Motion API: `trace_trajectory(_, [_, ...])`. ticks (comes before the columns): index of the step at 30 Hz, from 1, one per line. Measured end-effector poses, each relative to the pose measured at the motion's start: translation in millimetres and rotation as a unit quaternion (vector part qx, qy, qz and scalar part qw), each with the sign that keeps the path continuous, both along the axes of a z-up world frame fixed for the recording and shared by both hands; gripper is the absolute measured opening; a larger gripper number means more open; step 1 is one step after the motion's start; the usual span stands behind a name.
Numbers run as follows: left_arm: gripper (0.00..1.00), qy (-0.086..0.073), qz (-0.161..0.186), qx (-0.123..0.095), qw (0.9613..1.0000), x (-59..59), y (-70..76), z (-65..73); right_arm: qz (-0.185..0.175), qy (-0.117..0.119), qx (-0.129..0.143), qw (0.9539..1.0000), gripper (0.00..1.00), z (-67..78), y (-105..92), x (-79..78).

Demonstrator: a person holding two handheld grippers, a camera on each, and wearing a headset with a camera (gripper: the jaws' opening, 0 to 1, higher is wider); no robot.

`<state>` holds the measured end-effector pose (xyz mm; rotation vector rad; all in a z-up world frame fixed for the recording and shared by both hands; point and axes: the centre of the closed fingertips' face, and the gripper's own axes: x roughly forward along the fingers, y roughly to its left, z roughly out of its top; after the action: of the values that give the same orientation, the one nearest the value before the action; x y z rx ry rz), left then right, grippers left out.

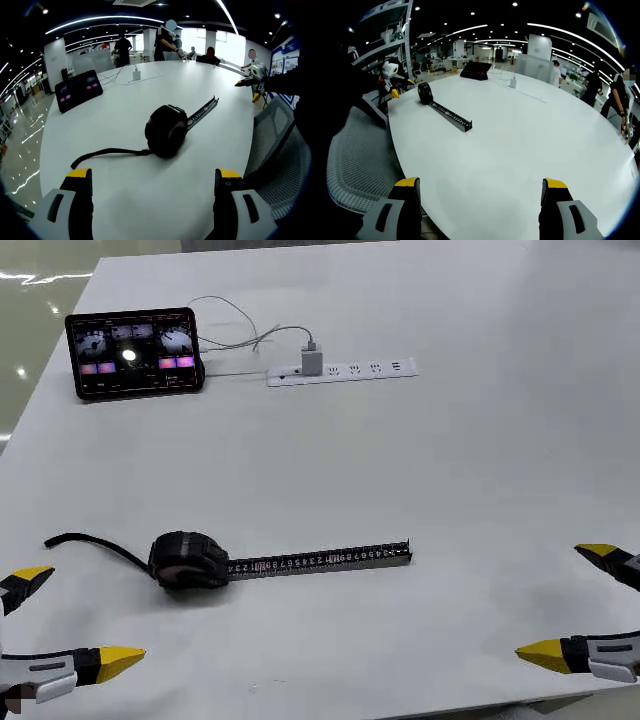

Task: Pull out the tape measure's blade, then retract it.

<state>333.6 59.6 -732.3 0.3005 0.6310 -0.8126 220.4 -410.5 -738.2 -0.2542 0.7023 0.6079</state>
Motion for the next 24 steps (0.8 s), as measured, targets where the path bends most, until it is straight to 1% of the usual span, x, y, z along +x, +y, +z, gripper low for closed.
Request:
trace_trajectory(2, [0.99, -0.001, 0.003, 0.003, 1.0000, 0.5, 2.4, -0.8, -0.004, -0.001, 0.002, 1.0000, 0.99, -0.2, -1.4, -0.1])
trace_trajectory(5, [0.99, 0.005, 0.006, 0.009, 0.9999, -0.3, 4.4, -2.7, -0.009, 0.001, 0.002, 1.0000, 0.99, -1.2, -2.7, -1.6])
trace_trajectory(6, [0.99, 0.004, 0.005, 0.008, 0.9999, -0.6, 3.9, -2.4, -0.008, 0.000, -0.001, 1.0000, 0.99, -1.0, -3.0, -2.6])
trace_trajectory(11, [0.99, 0.008, -0.003, 0.014, 0.9999, -3.6, 3.6, -4.3, -0.008, 0.004, -0.002, 1.0000, 0.99, -2.5, -4.5, -5.0])
trace_trajectory(14, [0.99, 0.011, -0.005, 0.012, 0.9998, -5.2, 5.4, -5.7, -0.003, 0.005, -0.002, 1.0000, 0.99, -2.1, -1.0, -7.3])
trace_trajectory(21, [0.99, 0.011, 0.001, 0.009, 0.9999, -2.4, 10.7, -2.8, 0.002, 0.003, -0.005, 1.0000, 0.99, -0.8, 0.5, -8.3])
trace_trajectory(24, [0.99, 0.008, 0.003, 0.007, 0.9999, -0.5, 10.6, 0.2, 0.001, 0.005, -0.006, 1.0000, 0.99, -0.1, 0.3, -8.3])
